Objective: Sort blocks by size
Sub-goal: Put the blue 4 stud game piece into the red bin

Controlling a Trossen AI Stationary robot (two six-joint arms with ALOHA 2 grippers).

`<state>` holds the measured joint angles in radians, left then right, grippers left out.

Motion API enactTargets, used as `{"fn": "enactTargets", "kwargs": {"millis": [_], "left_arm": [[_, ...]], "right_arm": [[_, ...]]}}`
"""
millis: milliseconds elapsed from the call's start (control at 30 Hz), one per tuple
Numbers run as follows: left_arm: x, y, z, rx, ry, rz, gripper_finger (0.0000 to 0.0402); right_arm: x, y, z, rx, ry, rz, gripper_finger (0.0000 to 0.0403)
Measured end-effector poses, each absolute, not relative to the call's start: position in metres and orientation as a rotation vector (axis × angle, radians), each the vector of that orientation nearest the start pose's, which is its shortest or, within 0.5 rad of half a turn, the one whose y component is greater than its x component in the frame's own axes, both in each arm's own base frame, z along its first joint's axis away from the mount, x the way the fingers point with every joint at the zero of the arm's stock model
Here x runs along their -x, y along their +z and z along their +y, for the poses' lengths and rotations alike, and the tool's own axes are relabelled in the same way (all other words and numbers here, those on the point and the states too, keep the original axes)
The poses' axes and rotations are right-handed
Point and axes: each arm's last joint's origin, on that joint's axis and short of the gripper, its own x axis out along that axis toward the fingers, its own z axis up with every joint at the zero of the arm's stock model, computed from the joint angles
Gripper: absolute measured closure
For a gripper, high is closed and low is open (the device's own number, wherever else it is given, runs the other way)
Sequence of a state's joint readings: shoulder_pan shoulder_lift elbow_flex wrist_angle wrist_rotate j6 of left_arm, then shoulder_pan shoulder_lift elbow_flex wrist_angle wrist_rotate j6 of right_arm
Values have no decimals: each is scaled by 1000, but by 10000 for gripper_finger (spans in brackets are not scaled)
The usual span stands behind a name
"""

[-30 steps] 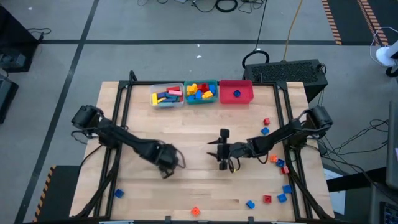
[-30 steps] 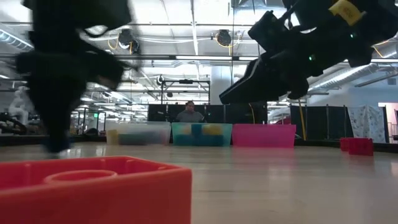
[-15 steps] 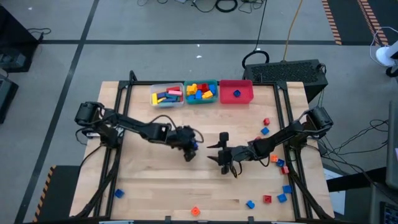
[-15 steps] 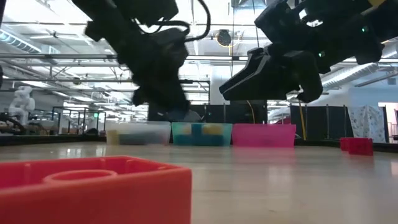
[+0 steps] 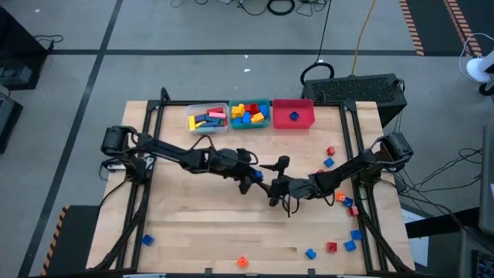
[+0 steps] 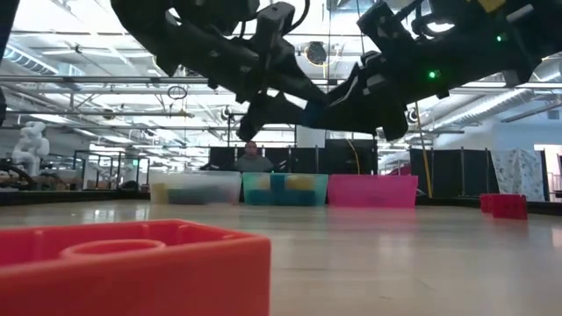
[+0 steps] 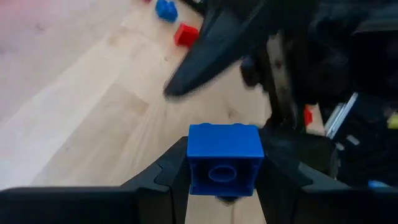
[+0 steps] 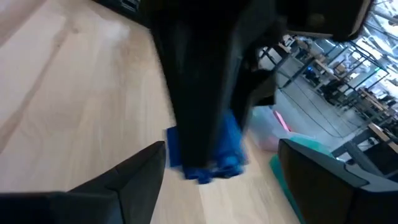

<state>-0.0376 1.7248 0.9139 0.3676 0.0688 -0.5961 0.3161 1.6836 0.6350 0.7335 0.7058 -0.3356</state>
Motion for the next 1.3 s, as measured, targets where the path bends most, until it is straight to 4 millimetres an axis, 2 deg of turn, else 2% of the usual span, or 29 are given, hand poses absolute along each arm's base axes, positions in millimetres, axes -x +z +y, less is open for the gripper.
{"fn": "enactTargets", "kwargs": {"millis": [167, 467, 600, 767, 967, 1300], "left_arm": [[-362, 182, -16, 597, 12, 458, 261], [-363, 183, -17, 600, -6, 451, 261], [-362, 182, -17, 627, -4, 460, 261], [-362, 182, -16, 653, 0, 458, 232], [-363, 185, -15, 624, -5, 428, 223], [-350, 208, 3, 577, -26, 450, 220]], "right_arm": [[-299, 154, 79, 488, -326, 357, 124], [-298, 154, 82, 494, -310, 354, 203], [-299, 154, 84, 496, -219, 345, 222], [-301, 155, 84, 503, -228, 342, 238], [-302, 156, 80, 489, -266, 343, 272], [-302, 164, 78, 461, -316, 319, 268]]}}
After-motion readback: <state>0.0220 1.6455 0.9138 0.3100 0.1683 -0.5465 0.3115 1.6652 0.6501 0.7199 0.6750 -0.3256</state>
